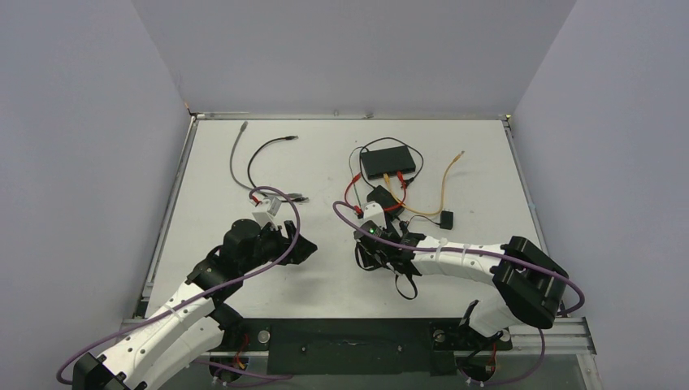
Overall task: Insert the plug into the switch port
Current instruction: Adjust the power at the center of the board, then pick up the power from the center of the board, then place the power at the center of the board.
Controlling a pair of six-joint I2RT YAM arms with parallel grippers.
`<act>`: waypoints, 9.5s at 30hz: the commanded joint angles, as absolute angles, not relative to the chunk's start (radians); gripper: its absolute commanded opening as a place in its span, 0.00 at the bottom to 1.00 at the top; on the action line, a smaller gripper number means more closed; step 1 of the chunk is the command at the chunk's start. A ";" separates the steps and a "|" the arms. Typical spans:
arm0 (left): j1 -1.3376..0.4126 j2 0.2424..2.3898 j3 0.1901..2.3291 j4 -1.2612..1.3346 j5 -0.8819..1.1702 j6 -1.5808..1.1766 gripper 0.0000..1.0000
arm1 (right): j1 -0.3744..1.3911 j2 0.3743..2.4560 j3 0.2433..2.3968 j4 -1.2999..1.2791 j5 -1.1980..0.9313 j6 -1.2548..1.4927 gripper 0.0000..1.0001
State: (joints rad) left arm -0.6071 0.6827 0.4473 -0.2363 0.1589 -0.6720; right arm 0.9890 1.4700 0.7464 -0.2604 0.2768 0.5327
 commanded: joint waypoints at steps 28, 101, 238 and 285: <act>-0.602 0.678 0.459 -0.224 0.163 -0.668 0.62 | 0.978 1.540 0.736 -0.205 0.331 0.554 0.14; -0.600 0.724 0.453 -0.199 0.169 -0.666 0.62 | 0.549 1.422 1.063 -0.338 0.267 0.390 0.62; -0.589 0.571 0.501 -0.287 0.227 -0.681 0.62 | 1.092 0.896 0.557 -0.768 0.679 1.138 0.00; -0.589 0.590 0.514 -0.295 0.298 -0.670 0.62 | 0.831 1.030 0.624 -0.734 0.578 0.937 0.61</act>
State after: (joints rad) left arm -0.5938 0.6003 0.4740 -0.3183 0.2749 -0.6914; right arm 0.8371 1.0943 0.5545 -0.7353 0.5812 1.0252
